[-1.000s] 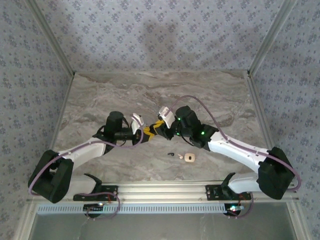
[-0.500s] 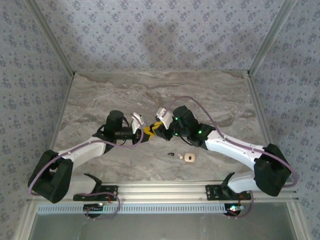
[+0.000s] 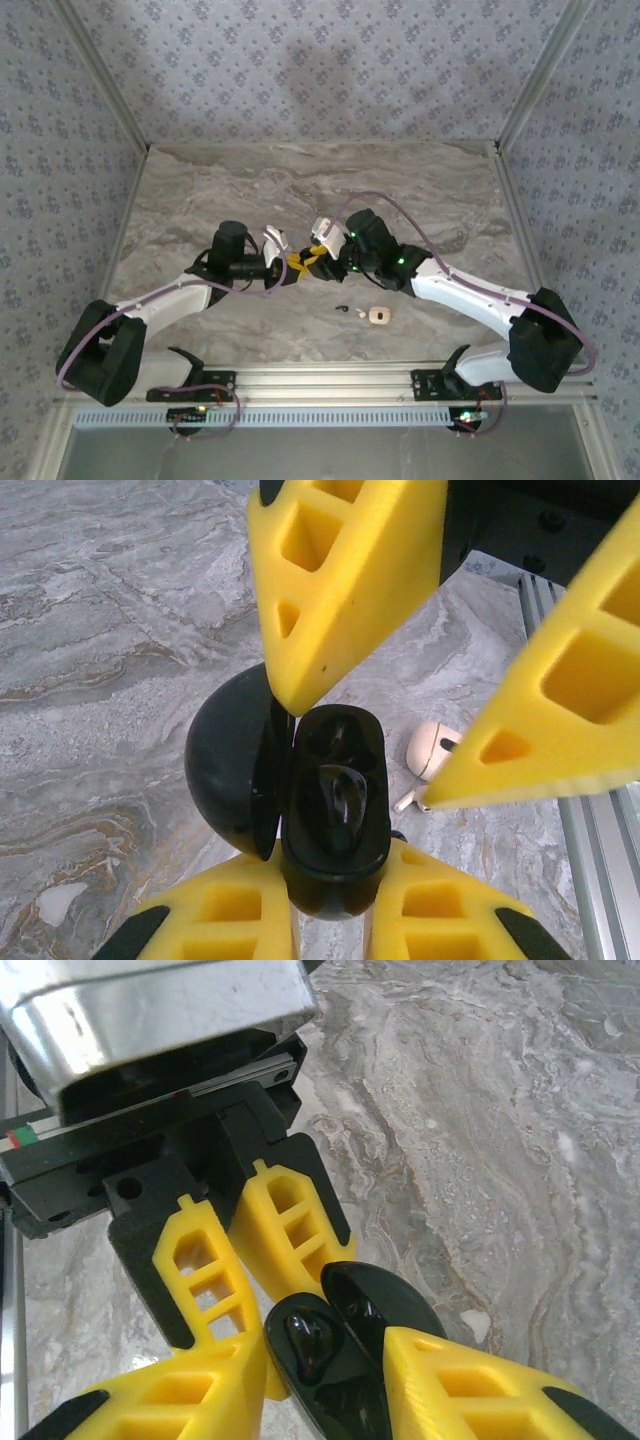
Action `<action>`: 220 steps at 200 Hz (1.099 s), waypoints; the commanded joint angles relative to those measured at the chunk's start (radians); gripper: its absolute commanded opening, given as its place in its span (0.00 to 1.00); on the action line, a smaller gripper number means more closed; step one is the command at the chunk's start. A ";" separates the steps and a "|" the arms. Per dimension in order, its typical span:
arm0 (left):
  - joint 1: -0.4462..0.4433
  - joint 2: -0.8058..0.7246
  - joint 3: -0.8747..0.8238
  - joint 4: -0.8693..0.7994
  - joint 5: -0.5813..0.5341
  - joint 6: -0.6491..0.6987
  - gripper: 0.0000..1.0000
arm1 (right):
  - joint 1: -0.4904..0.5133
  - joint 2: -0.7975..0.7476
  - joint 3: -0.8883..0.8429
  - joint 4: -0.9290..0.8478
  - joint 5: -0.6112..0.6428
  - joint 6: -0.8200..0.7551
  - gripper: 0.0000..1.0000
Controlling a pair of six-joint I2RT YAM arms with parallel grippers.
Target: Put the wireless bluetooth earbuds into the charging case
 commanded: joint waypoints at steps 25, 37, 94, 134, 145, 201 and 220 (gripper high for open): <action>-0.013 -0.019 0.033 -0.020 0.031 0.033 0.12 | -0.041 -0.054 0.021 0.014 -0.088 0.058 0.48; -0.014 -0.021 0.031 -0.025 0.021 0.041 0.12 | -0.055 -0.078 0.011 0.025 -0.112 0.089 0.48; -0.051 -0.041 -0.004 -0.027 -0.080 0.098 0.11 | -0.198 -0.142 -0.031 -0.054 -0.191 0.315 0.49; -0.060 -0.054 -0.034 -0.009 -0.149 0.097 0.11 | -0.224 -0.142 -0.020 -0.276 -0.085 0.421 0.48; -0.060 -0.059 -0.051 0.010 -0.154 0.088 0.11 | -0.224 -0.137 -0.015 -0.354 -0.023 0.475 0.47; -0.060 -0.080 -0.143 0.102 -0.203 0.014 0.11 | -0.137 -0.103 -0.069 -0.547 0.059 0.848 0.45; -0.060 -0.090 -0.161 0.127 -0.216 0.009 0.11 | -0.060 -0.102 -0.109 -0.514 0.092 0.967 0.46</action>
